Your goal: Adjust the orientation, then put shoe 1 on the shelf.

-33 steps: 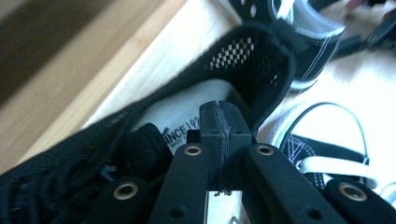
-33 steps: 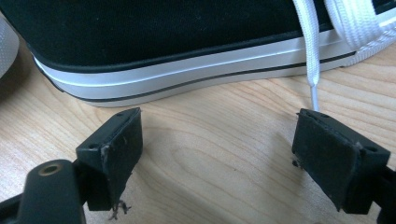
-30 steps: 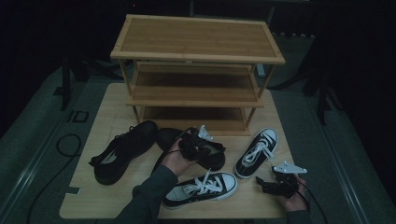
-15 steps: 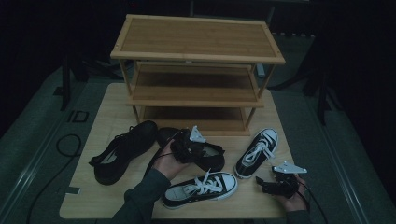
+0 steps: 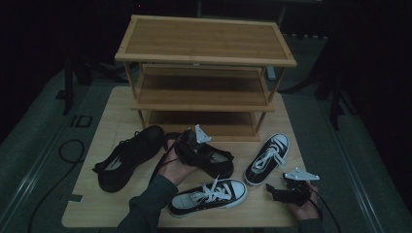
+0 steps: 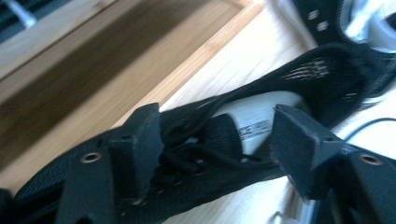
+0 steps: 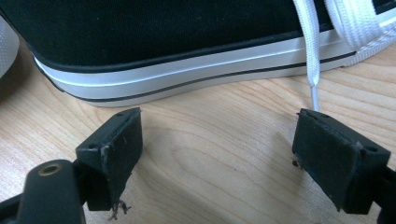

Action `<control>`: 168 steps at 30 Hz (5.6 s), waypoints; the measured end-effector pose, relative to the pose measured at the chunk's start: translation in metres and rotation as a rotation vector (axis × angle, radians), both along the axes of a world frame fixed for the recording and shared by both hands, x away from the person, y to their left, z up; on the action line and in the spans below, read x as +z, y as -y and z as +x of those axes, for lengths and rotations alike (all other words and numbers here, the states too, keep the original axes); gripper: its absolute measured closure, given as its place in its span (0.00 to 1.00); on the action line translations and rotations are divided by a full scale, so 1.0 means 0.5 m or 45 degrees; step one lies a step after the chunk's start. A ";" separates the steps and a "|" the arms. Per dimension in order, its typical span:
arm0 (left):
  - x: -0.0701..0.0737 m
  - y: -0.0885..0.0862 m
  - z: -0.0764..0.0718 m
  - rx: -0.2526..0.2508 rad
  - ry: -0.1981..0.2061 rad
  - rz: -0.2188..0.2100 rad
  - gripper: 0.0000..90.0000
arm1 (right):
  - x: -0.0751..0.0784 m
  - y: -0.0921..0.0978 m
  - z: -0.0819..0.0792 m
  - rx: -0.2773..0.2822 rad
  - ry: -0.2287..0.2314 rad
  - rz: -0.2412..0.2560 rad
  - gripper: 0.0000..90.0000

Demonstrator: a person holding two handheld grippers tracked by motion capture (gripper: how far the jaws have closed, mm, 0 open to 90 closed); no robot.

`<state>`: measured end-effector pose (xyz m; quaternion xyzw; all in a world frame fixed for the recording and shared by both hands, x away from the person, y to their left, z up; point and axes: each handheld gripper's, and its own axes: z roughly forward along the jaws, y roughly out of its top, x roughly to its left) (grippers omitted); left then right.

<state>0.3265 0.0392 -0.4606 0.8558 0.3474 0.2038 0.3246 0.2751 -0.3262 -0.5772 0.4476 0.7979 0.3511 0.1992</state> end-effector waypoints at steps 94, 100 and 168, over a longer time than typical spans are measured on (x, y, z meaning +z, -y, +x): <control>-0.019 -0.265 -0.027 0.253 -0.261 -0.084 0.97 | 0.000 0.000 0.000 0.001 -0.002 0.000 0.18; -0.017 -0.303 -0.055 0.235 -0.284 -0.068 0.97 | 0.000 0.000 0.000 0.000 -0.001 -0.001 0.18; -0.040 -0.408 -0.081 0.367 -0.299 -0.109 0.50 | 0.000 0.000 0.001 0.003 -0.002 -0.002 0.17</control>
